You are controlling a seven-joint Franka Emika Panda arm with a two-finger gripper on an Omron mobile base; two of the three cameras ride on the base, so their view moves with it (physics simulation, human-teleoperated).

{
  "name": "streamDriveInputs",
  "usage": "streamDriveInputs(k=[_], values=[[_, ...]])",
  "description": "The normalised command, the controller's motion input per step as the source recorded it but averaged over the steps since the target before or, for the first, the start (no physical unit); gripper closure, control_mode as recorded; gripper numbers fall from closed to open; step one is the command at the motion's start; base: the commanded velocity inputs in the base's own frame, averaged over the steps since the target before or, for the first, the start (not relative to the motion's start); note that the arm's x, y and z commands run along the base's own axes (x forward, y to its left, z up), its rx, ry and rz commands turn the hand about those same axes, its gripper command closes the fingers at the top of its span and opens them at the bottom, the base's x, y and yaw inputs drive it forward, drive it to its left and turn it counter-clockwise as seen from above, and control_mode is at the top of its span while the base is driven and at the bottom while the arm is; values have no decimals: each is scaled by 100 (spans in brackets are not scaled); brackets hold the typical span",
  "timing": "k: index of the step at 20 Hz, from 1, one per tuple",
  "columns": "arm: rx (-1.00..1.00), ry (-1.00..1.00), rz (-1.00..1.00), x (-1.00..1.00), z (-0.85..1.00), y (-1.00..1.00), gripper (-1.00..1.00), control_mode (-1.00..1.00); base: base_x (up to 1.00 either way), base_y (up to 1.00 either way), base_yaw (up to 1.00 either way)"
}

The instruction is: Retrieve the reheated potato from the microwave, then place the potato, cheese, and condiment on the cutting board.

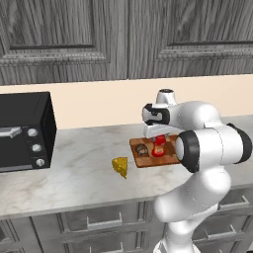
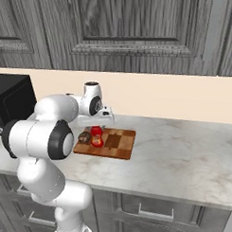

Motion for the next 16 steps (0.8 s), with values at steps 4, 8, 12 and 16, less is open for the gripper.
streamDriveInputs(k=[4, 8, 12, 16], values=[[0, -1, 0, -3, 1, 0, -100, -100, 0, 0, 0], [0, -2, 0, -3, 21, 0, -100, -100, 0, 0, 0], [3, -2, 0, -7, 36, 1, -100, -100, 0, 0, 0], [1, -8, 0, -19, 35, 7, -100, -100, 0, 0, 0]])
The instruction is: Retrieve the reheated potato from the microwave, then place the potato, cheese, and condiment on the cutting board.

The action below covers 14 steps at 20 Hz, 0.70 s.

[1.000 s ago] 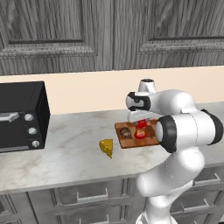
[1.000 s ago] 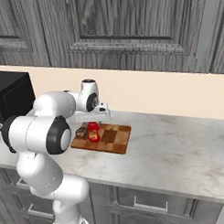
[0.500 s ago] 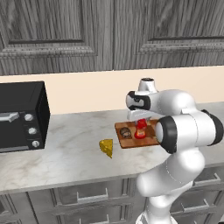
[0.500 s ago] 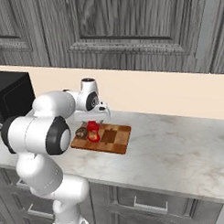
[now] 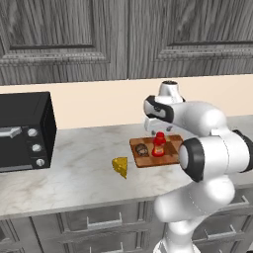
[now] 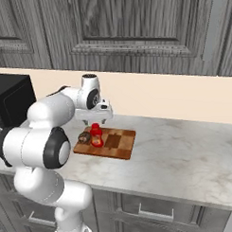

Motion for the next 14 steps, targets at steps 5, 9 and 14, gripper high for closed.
streamDriveInputs(k=[5, 9, 14], values=[[0, -14, 0, -40, 4, 13, -100, -100, 0, 0, 0], [0, -12, 0, -17, 1, 9, -100, -100, 0, 0, 0], [0, -9, 0, -24, 18, 16, -100, -100, 0, 0, 0]])
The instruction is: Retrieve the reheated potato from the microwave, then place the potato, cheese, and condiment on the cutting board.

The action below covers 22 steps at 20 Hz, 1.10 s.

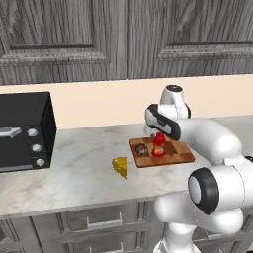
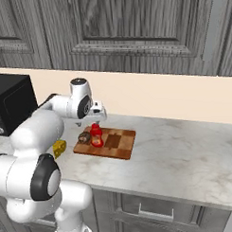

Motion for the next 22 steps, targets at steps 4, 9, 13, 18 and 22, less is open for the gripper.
streamDriveInputs(k=[4, 9, 13, 18, 22], values=[[0, -1, -2, -42, 32, 29, -100, -100, 0, 0, 0], [0, -4, -6, -39, 13, 42, -100, -100, 0, 0, 0], [0, -3, -10, -35, 1, 48, -100, -100, 0, 0, 0], [0, -4, -13, -24, -7, 50, -100, -100, 0, 0, 0], [2, -1, -20, -3, -18, 44, -100, -100, 0, 0, 0]])
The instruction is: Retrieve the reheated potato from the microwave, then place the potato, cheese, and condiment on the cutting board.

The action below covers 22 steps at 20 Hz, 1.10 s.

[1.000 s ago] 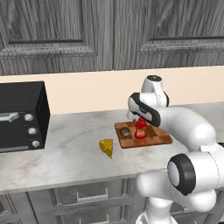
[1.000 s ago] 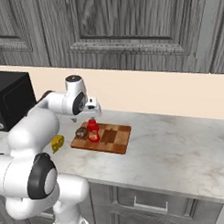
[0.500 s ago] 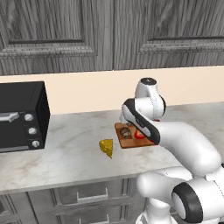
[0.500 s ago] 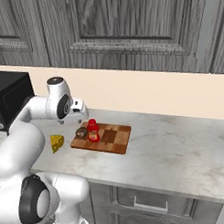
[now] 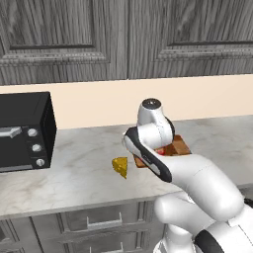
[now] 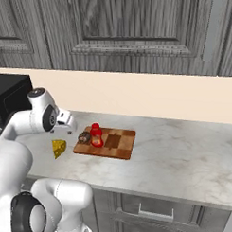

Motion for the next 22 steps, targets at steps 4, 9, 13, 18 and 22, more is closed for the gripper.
streamDriveInputs(k=[4, 9, 13, 18, 22], values=[[6, 0, -23, 1, -31, 42, -100, -100, 0, 0, 0], [11, 0, -14, 13, -31, 29, -100, -100, 0, 0, 0], [11, 1, 0, 14, -20, 15, -100, -100, 0, 0, 0], [2, 0, 0, 8, -22, 11, -100, -100, 0, 0, 0], [0, 0, 0, 16, -21, 13, -100, -100, 0, 0, 0]])
